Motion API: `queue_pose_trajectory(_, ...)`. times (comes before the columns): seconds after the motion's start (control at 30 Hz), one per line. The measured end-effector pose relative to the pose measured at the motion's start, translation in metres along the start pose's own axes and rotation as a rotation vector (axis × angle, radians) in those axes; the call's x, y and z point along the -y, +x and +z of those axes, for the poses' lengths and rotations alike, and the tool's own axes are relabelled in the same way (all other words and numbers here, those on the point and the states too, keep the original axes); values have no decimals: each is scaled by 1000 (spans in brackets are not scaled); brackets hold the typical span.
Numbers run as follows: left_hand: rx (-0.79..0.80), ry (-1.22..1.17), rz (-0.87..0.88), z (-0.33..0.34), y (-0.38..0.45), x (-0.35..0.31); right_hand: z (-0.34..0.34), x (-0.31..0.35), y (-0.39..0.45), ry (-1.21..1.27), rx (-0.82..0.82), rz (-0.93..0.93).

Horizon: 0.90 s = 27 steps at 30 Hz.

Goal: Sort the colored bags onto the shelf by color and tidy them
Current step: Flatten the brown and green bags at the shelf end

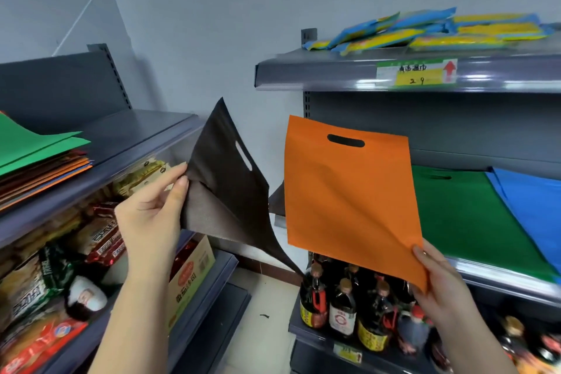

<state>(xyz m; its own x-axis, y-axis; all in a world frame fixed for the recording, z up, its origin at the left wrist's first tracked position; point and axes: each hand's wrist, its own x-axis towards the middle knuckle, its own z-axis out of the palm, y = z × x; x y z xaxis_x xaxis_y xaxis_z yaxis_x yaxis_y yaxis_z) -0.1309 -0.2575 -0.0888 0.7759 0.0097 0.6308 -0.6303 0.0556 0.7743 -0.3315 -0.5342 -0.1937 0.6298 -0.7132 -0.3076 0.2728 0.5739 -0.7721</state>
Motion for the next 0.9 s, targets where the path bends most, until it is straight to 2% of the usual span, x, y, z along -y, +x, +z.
queue_pose_trajectory(0.13,-4,-204,-49,24,14,12,-1,12,7,13,-30,-55)
queue_pose_trajectory(0.23,-29,-293,-172,43,29,37,0,16,11,21,-69,-85)
queue_pose_trajectory(0.3,10,-296,-282,66,44,64,2,17,24,27,-128,-137)
queue_pose_trajectory(0.43,56,-224,-364,101,46,100,6,24,32,-1,-199,-189)
queue_pose_trajectory(0.5,98,-85,-426,125,49,125,11,25,40,-4,-246,-220)
queue_pose_trajectory(0.67,281,44,-565,158,52,174,16,23,59,-19,-336,-258)
queue_pose_trajectory(0.9,595,329,-535,165,51,200,9,17,74,-58,-383,-278)
